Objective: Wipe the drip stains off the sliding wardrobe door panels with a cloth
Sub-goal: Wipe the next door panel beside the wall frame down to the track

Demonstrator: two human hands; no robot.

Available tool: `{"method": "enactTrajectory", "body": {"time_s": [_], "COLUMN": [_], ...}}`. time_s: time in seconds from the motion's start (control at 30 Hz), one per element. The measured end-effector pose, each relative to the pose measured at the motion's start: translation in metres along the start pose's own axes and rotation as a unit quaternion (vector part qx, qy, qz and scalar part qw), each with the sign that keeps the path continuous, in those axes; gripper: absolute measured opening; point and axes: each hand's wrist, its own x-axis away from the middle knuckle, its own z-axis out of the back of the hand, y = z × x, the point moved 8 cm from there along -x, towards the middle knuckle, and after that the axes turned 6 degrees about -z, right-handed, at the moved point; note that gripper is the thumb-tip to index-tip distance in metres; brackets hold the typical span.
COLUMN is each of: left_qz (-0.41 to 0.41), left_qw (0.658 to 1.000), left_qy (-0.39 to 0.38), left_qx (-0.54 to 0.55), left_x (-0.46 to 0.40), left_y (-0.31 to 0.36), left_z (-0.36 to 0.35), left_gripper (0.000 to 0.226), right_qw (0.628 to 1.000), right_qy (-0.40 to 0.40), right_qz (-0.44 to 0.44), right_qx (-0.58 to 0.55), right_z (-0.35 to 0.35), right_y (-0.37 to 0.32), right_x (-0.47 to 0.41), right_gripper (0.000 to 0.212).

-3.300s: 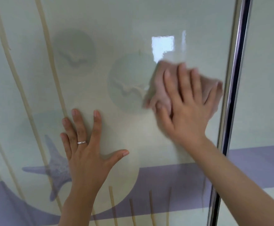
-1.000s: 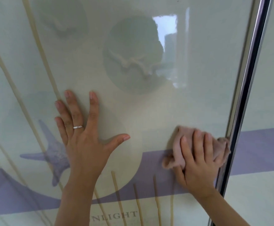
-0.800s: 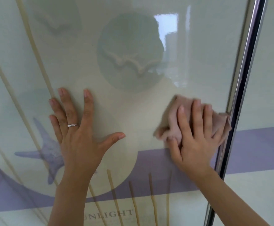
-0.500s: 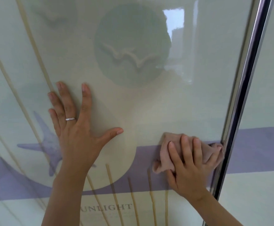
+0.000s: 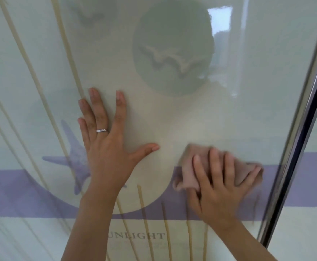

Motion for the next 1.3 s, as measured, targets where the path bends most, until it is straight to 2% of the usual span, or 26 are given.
{"method": "enactTrajectory", "body": {"time_s": [0.1,0.23,0.33,0.43,0.53,0.7,0.83,0.97,1.13,1.23,1.3], "left_qz": [-0.008,-0.004,-0.010,-0.016,-0.015,-0.019,-0.021,-0.060,-0.050,-0.034,-0.019], "left_qw": [1.000,1.000,1.000,1.000,1.000,0.999,0.999,0.998,0.993,0.994,0.997], "left_qy": [0.002,0.004,0.014,0.018,0.021,0.026,0.027,0.031,0.102,0.106,0.080], "left_qx": [0.003,0.001,-0.004,-0.009,-0.005,-0.013,0.001,0.013,0.015,-0.001,-0.005], "left_x": [0.001,0.002,0.001,0.002,0.001,0.001,0.001,0.002,-0.035,-0.081,-0.116], "left_y": [-0.001,-0.001,0.000,0.000,-0.001,0.000,-0.001,-0.006,-0.063,-0.103,-0.124], "left_z": [-0.001,-0.001,0.001,0.000,0.000,0.001,0.000,0.017,0.081,0.116,0.132], "left_gripper": [0.108,0.108,0.107,0.106,0.105,0.105,0.098,0.082,0.094,0.102,0.112], "right_qw": [0.997,0.999,1.000,0.996,0.991,0.999,0.998,0.998,0.997,0.994,0.991], "right_qy": [0.025,0.006,0.023,0.061,0.085,0.029,0.040,0.043,0.043,0.051,0.055], "right_qz": [-0.074,-0.033,-0.010,-0.065,-0.099,-0.024,-0.044,-0.023,0.034,0.075,0.108], "right_qx": [0.010,0.009,-0.004,-0.029,-0.017,0.013,-0.010,-0.035,-0.048,-0.055,-0.050], "right_z": [-0.001,-0.006,0.003,0.011,0.009,-0.003,0.001,0.004,0.008,0.011,0.013], "right_y": [-0.006,-0.016,-0.017,-0.008,-0.010,-0.022,-0.032,-0.055,-0.104,-0.143,-0.165], "right_x": [-0.025,-0.003,-0.033,-0.085,-0.087,-0.034,-0.054,-0.089,-0.139,-0.188,-0.232], "right_gripper": [0.063,0.061,0.060,0.058,0.060,0.062,0.061,0.056,0.056,0.055,0.056]}}
